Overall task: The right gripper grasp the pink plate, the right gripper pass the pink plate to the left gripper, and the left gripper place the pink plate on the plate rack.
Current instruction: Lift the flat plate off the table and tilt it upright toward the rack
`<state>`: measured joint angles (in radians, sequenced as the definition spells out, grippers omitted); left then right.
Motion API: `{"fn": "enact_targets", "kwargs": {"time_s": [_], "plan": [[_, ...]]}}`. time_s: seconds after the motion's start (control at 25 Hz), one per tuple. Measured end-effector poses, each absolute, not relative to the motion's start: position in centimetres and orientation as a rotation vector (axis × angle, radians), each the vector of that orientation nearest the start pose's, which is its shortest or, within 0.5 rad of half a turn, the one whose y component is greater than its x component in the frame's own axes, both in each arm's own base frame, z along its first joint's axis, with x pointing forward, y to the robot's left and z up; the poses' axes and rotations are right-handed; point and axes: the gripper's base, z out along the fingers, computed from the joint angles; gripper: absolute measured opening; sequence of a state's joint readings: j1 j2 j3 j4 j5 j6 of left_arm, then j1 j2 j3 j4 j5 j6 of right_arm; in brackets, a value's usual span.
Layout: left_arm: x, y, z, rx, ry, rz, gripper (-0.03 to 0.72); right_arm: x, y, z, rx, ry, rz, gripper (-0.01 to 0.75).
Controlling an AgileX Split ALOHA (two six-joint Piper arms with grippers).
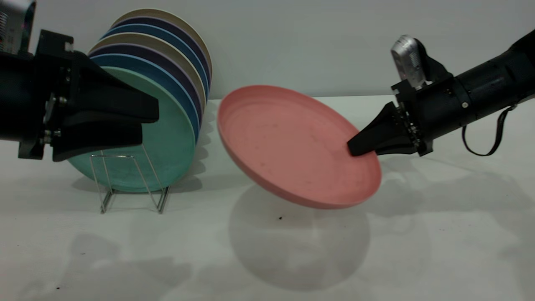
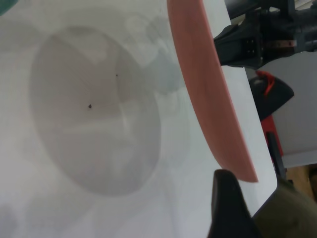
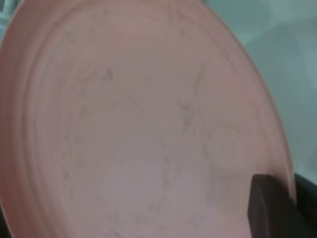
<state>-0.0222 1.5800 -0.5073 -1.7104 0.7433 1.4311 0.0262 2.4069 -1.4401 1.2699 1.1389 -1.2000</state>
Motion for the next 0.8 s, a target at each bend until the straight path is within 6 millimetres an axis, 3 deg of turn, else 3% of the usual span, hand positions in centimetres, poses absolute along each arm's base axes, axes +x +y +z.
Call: {"fn": "enact_targets", "kwargs": {"time_s": [0.48, 0.8], "plan": [[24.3, -6.4, 15.6, -0.043, 2.385, -1.015, 0.447, 40.4, 13.7, 6.1, -0.583, 2.494, 1.495, 0.013], [24.4, -6.0, 15.3, -0.067, 2.409, -0.939, 0.447, 40.3, 14.1, 6.8, -0.602, 2.479, 1.496, 0.013]]}}
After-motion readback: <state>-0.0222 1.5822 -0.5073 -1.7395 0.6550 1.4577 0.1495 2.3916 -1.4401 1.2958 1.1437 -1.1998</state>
